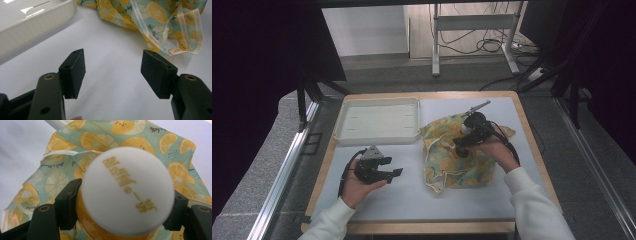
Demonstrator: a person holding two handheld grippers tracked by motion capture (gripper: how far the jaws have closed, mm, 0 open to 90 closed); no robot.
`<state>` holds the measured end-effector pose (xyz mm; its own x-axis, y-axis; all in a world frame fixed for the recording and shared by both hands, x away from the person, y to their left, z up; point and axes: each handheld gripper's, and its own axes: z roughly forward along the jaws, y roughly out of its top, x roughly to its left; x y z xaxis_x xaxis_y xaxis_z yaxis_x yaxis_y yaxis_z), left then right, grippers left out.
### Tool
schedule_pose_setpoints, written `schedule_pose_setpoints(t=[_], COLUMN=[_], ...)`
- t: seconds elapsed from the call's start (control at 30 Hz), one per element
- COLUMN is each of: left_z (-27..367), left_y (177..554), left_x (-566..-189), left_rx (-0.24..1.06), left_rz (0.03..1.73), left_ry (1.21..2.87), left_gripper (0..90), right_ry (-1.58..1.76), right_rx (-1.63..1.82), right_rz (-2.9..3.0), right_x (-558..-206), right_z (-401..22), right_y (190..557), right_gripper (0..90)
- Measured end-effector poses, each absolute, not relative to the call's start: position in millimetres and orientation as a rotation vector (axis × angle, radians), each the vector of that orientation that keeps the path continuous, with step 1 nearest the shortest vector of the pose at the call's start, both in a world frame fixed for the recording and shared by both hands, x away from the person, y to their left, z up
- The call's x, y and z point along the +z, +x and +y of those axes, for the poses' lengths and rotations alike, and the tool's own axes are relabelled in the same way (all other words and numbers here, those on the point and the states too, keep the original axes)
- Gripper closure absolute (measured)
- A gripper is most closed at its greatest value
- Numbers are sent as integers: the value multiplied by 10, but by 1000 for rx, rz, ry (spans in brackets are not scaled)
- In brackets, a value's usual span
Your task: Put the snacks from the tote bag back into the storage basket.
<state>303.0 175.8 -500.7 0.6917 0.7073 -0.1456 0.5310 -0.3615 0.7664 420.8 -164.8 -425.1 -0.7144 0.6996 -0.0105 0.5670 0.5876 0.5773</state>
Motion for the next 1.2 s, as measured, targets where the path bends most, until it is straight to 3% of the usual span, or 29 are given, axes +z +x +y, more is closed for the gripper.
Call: schedule_pose_setpoints(t=[0.67, 1.2], left_z=[1768, 1770], left_y=[3039, 3044], left_x=[-5011, -5013], left_rx=[256, 258], left_rz=[957, 959], left_ry=[2048, 2050], left_gripper=[367, 367], right_ry=[1033, 999], right_rx=[837, 922], right_rz=[2591, 2554], right_x=[-4233, -3899], right_z=[-1654, -1726], right_y=[4191, 4096], right_gripper=[298, 298])
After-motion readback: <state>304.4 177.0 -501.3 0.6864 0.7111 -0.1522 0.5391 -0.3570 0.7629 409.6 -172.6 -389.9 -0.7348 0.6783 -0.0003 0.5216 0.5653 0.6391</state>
